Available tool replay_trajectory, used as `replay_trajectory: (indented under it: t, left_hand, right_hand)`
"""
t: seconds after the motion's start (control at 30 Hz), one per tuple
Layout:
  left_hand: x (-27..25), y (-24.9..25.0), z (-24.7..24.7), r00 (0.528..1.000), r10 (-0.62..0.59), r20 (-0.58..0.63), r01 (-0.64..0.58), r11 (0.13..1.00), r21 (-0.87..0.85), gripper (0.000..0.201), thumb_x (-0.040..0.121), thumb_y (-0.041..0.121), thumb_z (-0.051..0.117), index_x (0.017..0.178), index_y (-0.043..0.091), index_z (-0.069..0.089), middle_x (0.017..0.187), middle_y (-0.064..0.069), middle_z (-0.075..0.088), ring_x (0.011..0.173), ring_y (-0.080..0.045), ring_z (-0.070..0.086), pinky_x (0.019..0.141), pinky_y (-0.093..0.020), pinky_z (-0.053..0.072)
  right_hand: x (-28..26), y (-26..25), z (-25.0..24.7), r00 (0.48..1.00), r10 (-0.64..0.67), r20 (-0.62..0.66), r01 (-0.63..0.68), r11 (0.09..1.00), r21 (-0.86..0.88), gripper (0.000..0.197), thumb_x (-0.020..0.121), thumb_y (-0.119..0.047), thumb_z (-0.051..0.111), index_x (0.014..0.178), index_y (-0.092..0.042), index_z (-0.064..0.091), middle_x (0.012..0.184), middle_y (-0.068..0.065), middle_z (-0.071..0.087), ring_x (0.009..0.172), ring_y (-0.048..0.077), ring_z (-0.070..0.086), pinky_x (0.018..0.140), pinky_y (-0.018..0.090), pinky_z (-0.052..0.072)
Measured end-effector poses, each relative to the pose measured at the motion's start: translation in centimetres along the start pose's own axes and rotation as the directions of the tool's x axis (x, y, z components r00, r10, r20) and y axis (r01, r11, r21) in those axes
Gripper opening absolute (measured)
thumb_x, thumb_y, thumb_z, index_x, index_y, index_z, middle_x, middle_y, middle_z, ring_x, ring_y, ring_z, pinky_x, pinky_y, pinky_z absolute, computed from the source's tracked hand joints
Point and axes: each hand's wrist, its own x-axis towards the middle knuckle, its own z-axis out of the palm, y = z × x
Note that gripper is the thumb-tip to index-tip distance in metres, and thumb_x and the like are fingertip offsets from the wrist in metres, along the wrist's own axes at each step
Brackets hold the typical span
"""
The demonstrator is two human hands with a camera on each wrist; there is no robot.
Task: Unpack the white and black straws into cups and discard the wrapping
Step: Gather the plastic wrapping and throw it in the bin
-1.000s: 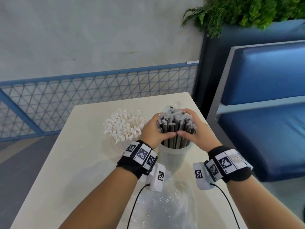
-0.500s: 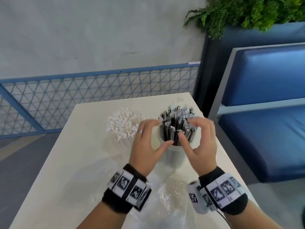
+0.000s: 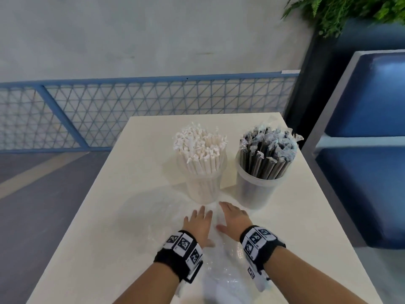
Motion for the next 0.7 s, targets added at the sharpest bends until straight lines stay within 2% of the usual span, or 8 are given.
replay_trajectory:
  t: [0.17, 0.27, 0.3, 0.37, 0.43, 0.57, 0.63, 0.7]
  left_hand:
    - [-0.5, -0.6, 1.1, 1.0, 0.008, -0.022, -0.008, 1.0, -0.022, 0.089, 0.085, 0.034, 0.063, 0.148, 0.012, 0.005, 0.158, -0.009, -0.006, 0.146, -0.03, 0.002, 0.114, -0.055, 0.012]
    - [-2.1, -1.9, 1.7, 0.977, -0.014, -0.214, -0.013, 0.992, -0.127, 0.077, 0.09, 0.034, 0.055, 0.148, 0.015, 0.008, 0.159, -0.005, 0.003, 0.146, -0.022, 0.006, 0.115, -0.053, 0.004]
    - [-2.9, -2.5, 2.1, 0.945, -0.055, -0.322, -0.019, 0.975, -0.224, 0.074, 0.091, 0.033, 0.053, 0.148, 0.017, 0.009, 0.158, -0.004, 0.008, 0.145, -0.02, 0.009, 0.116, -0.051, 0.004]
    - [-4.6, -4.2, 2.9, 0.82, -0.206, -0.534, -0.075, 0.886, -0.457, 0.072, 0.088, 0.028, 0.058, 0.146, 0.016, 0.016, 0.153, -0.006, 0.021, 0.141, -0.022, 0.021, 0.117, -0.048, 0.013]
    - [-6.2, -6.0, 3.9, 0.663, -0.408, -0.627, -0.096, 0.785, -0.612, 0.074, 0.081, 0.025, 0.068, 0.141, 0.009, 0.027, 0.142, -0.013, 0.032, 0.127, -0.03, 0.031, 0.109, -0.048, 0.029]
    - [-8.8, -8.9, 5.0, 0.431, -0.769, -0.472, -0.036, 0.508, -0.861, 0.091, 0.065, 0.028, 0.082, 0.134, 0.004, 0.027, 0.136, -0.017, 0.027, 0.122, -0.034, 0.025, 0.105, -0.049, 0.027]
    - [-9.5, -9.7, 4.9, 0.469, -0.821, -0.324, -0.11, 0.31, -0.944, 0.1, 0.066, 0.023, 0.082, 0.14, 0.005, 0.017, 0.142, -0.016, 0.021, 0.131, -0.034, 0.022, 0.108, -0.044, 0.025]
    - [-9.7, -10.6, 4.6, 0.646, -0.751, -0.139, -0.212, -0.001, -0.977, 0.104, 0.069, 0.022, 0.081, 0.144, 0.01, 0.01, 0.143, -0.014, 0.026, 0.134, -0.031, 0.03, 0.108, -0.043, 0.03]
  right_hand:
    - [0.7, -1.2, 0.5, 0.996, 0.078, 0.042, -0.076, 0.997, -0.034, 0.062, 0.083, -0.03, 0.062, 0.136, -0.015, 0.032, 0.135, 0.004, 0.042, 0.125, 0.022, 0.041, 0.1, 0.036, 0.037]
    - [0.7, -2.0, 0.2, 0.993, 0.069, 0.1, -0.075, 0.996, 0.05, 0.004, 0.087, -0.017, 0.053, 0.084, -0.019, 0.051, 0.102, 0.006, 0.052, 0.099, 0.024, 0.052, 0.081, 0.029, 0.04]
    - [0.6, -2.1, 0.3, 0.994, 0.042, 0.097, -0.048, 0.997, 0.061, 0.021, 0.088, -0.015, 0.049, 0.069, -0.021, 0.044, 0.096, 0.006, 0.049, 0.091, 0.022, 0.05, 0.075, 0.027, 0.037]
    - [0.2, -2.5, 0.4, 0.996, -0.028, 0.082, 0.018, 0.992, 0.129, 0.024, 0.091, -0.017, 0.048, 0.068, -0.02, 0.048, 0.093, 0.009, 0.05, 0.084, 0.017, 0.045, 0.072, 0.024, 0.033]
    - [-0.7, -3.1, 0.4, 0.996, -0.087, 0.004, 0.082, 0.949, 0.305, 0.012, 0.092, -0.018, 0.052, 0.086, -0.011, 0.06, 0.092, 0.005, 0.059, 0.081, 0.016, 0.05, 0.07, 0.023, 0.038]
    - [-1.3, -5.2, 0.1, 0.982, -0.164, -0.089, 0.186, 0.812, 0.553, 0.011, 0.093, -0.012, 0.05, 0.085, -0.011, 0.058, 0.079, -0.009, 0.064, 0.072, 0.01, 0.059, 0.074, 0.023, 0.047]
    - [-1.3, -6.8, -0.3, 0.973, -0.202, -0.109, 0.225, 0.754, 0.617, 0.011, 0.095, -0.014, 0.048, 0.086, -0.015, 0.055, 0.079, -0.011, 0.064, 0.068, 0.003, 0.059, 0.069, 0.017, 0.047]
    - [-1.5, -8.2, -0.7, 0.968, -0.222, -0.115, 0.236, 0.661, 0.712, 0.013, 0.095, -0.014, 0.046, 0.087, -0.013, 0.055, 0.079, -0.007, 0.065, 0.067, 0.004, 0.06, 0.07, 0.021, 0.047]
